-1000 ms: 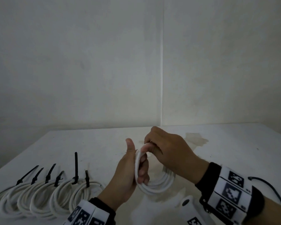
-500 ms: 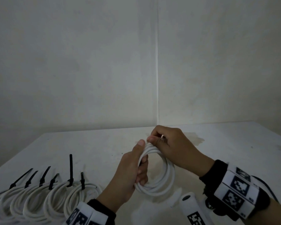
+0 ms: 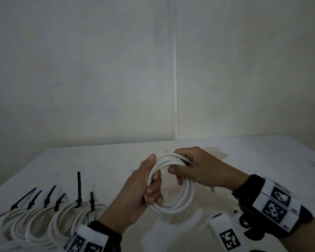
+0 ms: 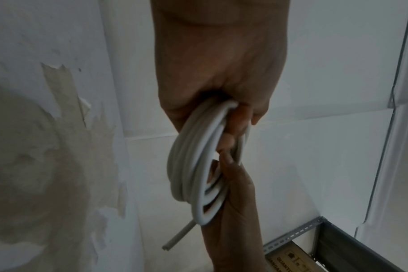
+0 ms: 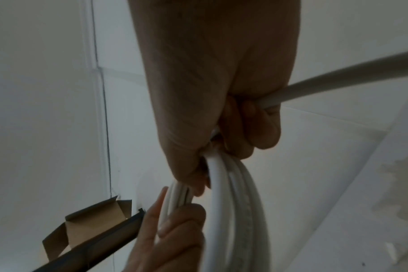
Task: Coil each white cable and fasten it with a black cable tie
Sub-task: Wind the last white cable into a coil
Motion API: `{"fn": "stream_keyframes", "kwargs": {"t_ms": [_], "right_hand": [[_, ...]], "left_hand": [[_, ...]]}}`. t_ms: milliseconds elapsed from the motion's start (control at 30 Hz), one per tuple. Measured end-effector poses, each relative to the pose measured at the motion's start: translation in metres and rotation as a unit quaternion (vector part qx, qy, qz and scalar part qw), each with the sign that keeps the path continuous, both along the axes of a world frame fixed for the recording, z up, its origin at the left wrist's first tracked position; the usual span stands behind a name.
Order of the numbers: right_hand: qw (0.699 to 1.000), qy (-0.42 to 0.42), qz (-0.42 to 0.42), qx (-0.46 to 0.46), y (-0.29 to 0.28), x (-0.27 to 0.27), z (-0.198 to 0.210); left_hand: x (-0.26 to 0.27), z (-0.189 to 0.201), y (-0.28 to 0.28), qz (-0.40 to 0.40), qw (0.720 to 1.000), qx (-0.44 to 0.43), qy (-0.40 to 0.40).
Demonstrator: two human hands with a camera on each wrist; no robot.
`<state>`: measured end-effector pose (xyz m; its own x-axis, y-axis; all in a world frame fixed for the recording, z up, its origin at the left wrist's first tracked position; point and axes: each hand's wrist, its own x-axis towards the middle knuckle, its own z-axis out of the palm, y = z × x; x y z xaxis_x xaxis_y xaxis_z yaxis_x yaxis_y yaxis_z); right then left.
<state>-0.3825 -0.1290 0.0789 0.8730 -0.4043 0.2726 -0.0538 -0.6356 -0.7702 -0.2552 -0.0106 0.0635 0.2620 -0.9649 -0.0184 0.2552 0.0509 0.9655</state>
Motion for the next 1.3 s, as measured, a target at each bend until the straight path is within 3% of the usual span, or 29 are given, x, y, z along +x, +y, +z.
{"fn": "stream_keyframes", "kwargs": {"t_ms": [133,333,600,767,833,900,967,1033,1200,1300], "right_hand": [[0.998,-0.037,-0.026,-0.039,0.002,0.002,-0.003],[0.997,-0.056,-0.042,-0.022,-0.001,0.0,-0.002],[0.997,-0.044,-0.032,0.059,0.003,-0.002,-0.007],[0.99,-0.04,-0.021,0.133,0.006,-0.007,-0.009],[0.993,-0.034,-0.042,0.1,0.006,-0.006,-0.01],[0.996,-0.041,-0.075,0.008,0.007,-0.004,-0.011],[0.985,-0.026,-0.125,-0.113,0.005,-0.004,-0.012],[0.973,0.004,-0.165,-0.162,0.004,-0.003,-0.011],[0.977,0.001,-0.18,-0.115,0.002,0.0,-0.013],[0.985,-0.033,-0.167,0.013,0.003,0.003,-0.016]], "left_hand": [[0.001,0.002,0.001,-0.031,0.999,0.002,0.005],[-0.005,0.002,-0.004,-0.029,0.999,0.015,0.002],[-0.003,-0.002,-0.009,0.033,0.996,0.041,-0.074],[0.0,-0.004,-0.005,0.049,0.997,0.033,-0.052],[0.001,-0.002,-0.005,0.054,0.997,0.023,-0.042],[0.004,0.0,-0.004,0.063,0.998,0.012,-0.025],[0.007,0.0,-0.004,0.074,0.997,0.006,0.0],[0.008,0.0,-0.004,0.081,0.997,0.006,0.021],[0.008,-0.005,-0.004,0.081,0.995,0.01,0.049],[0.006,-0.006,-0.005,0.074,0.995,0.0,0.059]]}}
